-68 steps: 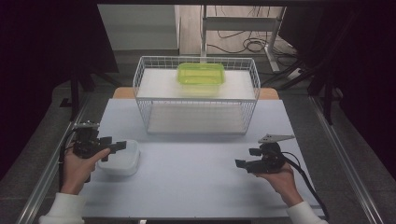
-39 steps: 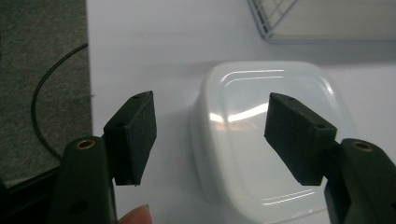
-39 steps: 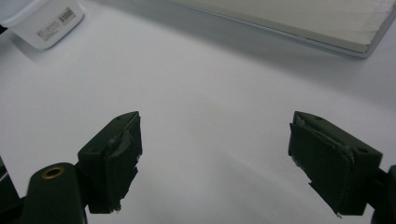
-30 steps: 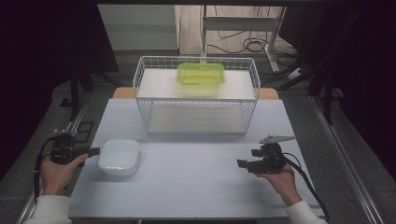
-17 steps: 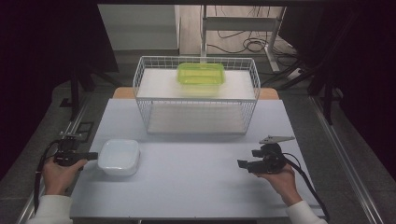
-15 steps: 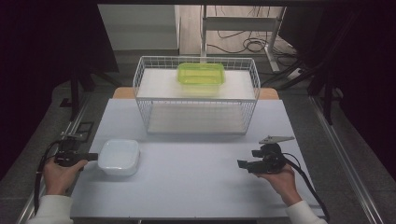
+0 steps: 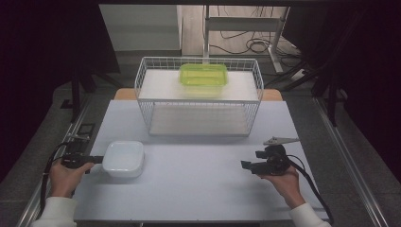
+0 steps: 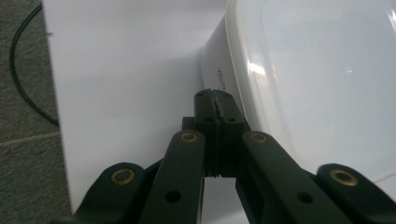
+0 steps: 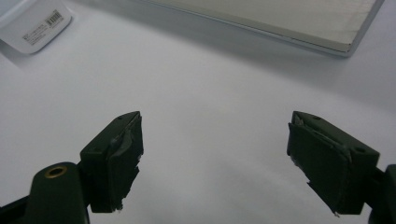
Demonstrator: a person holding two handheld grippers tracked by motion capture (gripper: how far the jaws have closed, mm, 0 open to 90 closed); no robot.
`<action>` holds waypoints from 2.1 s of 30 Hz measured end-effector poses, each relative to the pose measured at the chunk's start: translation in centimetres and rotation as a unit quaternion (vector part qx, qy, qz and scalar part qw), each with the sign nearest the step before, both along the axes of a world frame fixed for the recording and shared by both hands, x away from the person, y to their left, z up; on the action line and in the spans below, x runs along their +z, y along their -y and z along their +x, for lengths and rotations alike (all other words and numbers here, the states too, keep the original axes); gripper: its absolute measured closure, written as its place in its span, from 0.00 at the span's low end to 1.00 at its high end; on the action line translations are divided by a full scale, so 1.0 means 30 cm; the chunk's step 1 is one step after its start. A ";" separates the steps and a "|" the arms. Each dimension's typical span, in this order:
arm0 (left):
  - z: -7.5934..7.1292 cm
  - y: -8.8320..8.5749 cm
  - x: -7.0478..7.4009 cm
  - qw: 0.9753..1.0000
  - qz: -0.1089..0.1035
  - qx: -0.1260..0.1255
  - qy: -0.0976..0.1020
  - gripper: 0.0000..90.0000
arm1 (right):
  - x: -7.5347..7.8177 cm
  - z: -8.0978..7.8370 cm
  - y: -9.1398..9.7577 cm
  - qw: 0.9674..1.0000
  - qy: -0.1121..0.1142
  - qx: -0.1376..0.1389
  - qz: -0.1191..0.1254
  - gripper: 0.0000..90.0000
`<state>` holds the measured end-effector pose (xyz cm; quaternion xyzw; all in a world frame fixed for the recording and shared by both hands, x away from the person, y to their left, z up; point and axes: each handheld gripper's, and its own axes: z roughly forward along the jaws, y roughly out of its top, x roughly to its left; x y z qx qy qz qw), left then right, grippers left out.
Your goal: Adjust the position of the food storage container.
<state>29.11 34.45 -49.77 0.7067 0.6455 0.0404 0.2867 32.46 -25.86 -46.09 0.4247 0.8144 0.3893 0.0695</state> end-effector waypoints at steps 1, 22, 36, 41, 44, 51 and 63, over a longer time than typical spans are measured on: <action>0.002 0.004 0.000 1.000 -0.001 -0.002 0.001 1.00 | 0.000 0.000 0.000 1.000 0.000 0.000 0.000 0.21; 0.078 0.201 -0.003 0.998 -0.013 -0.053 0.004 1.00 | 0.001 0.000 -0.001 1.000 -0.001 0.002 0.005 0.21; 0.120 0.284 -0.014 0.997 -0.021 -0.073 0.006 1.00 | 0.000 0.000 -0.003 1.000 -0.002 0.003 0.005 0.21; 0.125 0.306 -0.016 0.997 -0.022 -0.077 0.006 1.00 | 0.000 -0.001 -0.004 1.000 -0.004 0.004 0.006 0.21; 0.127 0.323 -0.017 0.996 -0.026 -0.080 0.008 1.00 | -0.001 -0.001 -0.005 1.000 -0.005 0.005 0.006 0.21; 0.133 0.370 -0.020 0.995 -0.036 -0.090 0.007 1.00 | -0.002 -0.001 -0.006 1.000 -0.006 0.006 0.006 0.21; 0.138 0.473 -0.021 0.992 -0.043 -0.120 0.009 1.00 | -0.001 -0.002 -0.006 1.000 -0.008 0.007 0.007 0.21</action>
